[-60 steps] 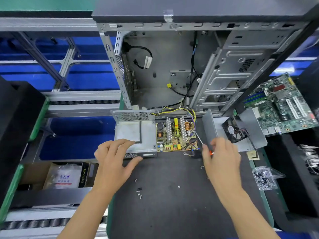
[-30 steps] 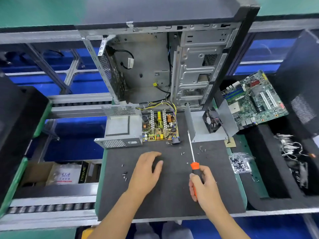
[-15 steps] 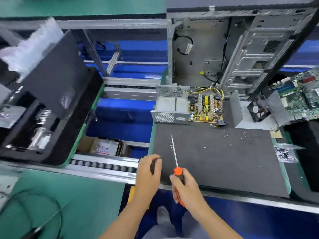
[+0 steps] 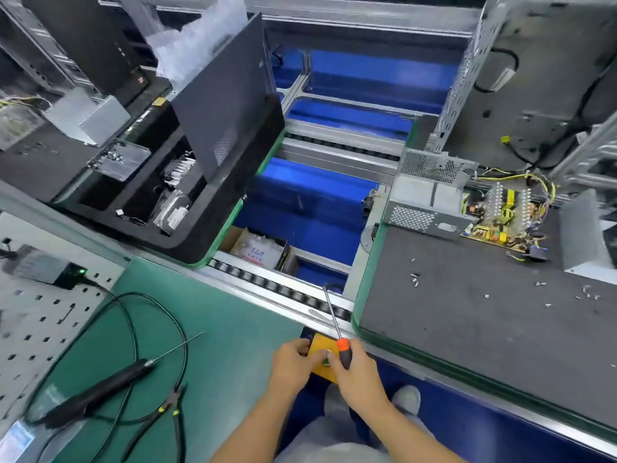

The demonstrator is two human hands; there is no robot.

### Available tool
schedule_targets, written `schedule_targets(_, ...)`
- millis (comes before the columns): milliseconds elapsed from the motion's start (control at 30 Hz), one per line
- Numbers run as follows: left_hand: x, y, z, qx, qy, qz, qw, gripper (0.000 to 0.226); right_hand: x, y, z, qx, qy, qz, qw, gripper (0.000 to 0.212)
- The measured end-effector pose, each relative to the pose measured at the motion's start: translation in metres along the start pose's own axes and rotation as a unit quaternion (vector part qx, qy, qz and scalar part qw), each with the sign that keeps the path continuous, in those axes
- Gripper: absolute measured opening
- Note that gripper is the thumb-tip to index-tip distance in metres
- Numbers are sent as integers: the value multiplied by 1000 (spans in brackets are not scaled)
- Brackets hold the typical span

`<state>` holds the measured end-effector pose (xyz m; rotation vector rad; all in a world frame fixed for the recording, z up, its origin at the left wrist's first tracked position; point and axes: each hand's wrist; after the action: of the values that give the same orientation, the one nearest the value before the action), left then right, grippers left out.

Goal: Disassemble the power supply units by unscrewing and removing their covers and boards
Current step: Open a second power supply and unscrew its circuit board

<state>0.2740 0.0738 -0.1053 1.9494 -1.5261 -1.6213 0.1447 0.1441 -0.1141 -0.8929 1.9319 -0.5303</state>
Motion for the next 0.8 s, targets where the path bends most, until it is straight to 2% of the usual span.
schedule_targets(233,12,-2,11,64,14,-20,998,18,-4,4,0,37,29,2,999,17)
schedule_targets(333,17,0,10,69,10,-25,997,24,-4,6,-1,42,29,8,999,17)
schedule_targets(500,19,7,-2,111,-37,-30,993,35,-10,2,-11,47,10,-3,999,16)
schedule_targets(567,17,14,-7,90,-26,-10,996,37,-15,-1,-21,49,14,-18,999,20)
schedule_targets(633,13,27,-9,29,23,36,999,30,-22,-3,-33,69,29,-27,997,23)
schedule_targets(700,6,47,-5,-30,54,94,994,19,-27,-5,-48,104,56,-20,993,21)
schedule_targets(800,-4,77,13,-87,72,145,983,16,-33,-7,-73,157,98,-16,983,18)
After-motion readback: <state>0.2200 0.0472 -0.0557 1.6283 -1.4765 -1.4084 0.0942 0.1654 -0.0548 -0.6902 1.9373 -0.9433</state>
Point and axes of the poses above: each hand's wrist, its own x-axis towards the middle knuckle, its own z-axis out of the palm, y = z × x, and after that the axes turned 7 degrees about -x, right-handed
